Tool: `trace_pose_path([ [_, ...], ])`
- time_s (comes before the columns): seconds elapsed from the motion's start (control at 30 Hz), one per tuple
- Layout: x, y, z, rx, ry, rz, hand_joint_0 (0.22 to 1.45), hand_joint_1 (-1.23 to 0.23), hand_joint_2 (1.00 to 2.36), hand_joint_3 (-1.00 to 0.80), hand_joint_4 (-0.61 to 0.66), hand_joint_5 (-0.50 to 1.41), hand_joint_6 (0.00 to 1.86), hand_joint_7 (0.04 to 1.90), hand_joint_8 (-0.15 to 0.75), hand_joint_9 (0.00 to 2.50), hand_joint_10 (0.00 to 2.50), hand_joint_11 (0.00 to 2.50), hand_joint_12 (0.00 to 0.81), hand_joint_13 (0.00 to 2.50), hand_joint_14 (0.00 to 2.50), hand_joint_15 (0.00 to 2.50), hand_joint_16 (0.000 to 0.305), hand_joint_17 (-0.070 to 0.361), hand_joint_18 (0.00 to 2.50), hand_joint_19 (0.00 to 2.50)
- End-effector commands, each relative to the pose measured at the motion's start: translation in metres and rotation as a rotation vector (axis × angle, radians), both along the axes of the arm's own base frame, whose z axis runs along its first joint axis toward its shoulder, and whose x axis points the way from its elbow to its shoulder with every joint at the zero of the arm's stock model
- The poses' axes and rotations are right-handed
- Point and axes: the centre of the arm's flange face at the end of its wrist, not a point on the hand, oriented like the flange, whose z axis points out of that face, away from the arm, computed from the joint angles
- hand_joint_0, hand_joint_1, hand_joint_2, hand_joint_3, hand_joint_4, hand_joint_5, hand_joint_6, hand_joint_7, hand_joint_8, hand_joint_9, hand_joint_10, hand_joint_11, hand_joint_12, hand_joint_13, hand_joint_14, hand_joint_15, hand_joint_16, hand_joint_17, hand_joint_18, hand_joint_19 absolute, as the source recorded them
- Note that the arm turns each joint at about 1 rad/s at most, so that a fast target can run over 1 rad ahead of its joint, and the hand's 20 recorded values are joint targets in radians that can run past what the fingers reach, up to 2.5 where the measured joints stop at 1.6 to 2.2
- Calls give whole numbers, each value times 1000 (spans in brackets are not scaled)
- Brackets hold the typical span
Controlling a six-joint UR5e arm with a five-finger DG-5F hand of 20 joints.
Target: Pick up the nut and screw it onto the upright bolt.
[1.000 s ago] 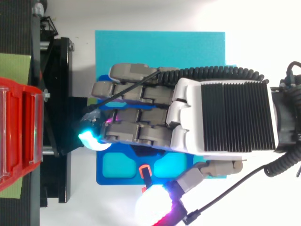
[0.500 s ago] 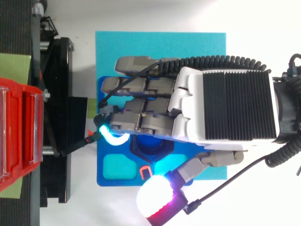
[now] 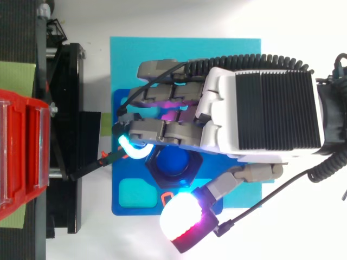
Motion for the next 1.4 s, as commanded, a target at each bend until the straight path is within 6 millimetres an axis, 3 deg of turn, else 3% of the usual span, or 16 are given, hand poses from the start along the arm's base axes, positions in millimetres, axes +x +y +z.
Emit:
trace_pose_path([
  [0.0, 0, -4, 0, -2, 0, -1, 467, -172, 1000, -500, 184, -82, 503, 1254, 297, 1313, 11, 1430, 346, 693, 2, 70, 39, 87, 488, 0],
  [0.67, -10, -31, 1, -16, 46, 8, 491, -259, 1000, -500, 154, 2, 501, 1503, 249, 1712, 15, 1704, 325, 1029, 9, 224, 33, 75, 648, 16],
  [0.77, -12, -36, -1, -20, 61, 7, 495, -273, 1000, -500, 136, 25, 500, 1509, 254, 1713, 18, 1595, 321, 1043, 9, 218, 33, 74, 661, 27],
  [1.0, -14, -42, 0, -23, 72, 11, 498, -276, 1000, -500, 50, 70, 538, 1414, 226, 1688, 25, 1021, 298, 1065, 7, 193, 32, 72, 745, 95],
  [1.13, -16, -45, 1, -31, 72, 14, 488, -190, 1000, -500, 33, 82, 572, 1338, 177, 1680, 20, 653, 272, 1146, 7, 184, 31, 71, 889, 173],
  [1.37, -19, -49, 14, -58, 56, 9, 454, -75, 1000, -500, 45, 87, 539, 1396, 172, 1737, 20, 573, 274, 1189, 6, 160, 35, 79, 948, 190],
])
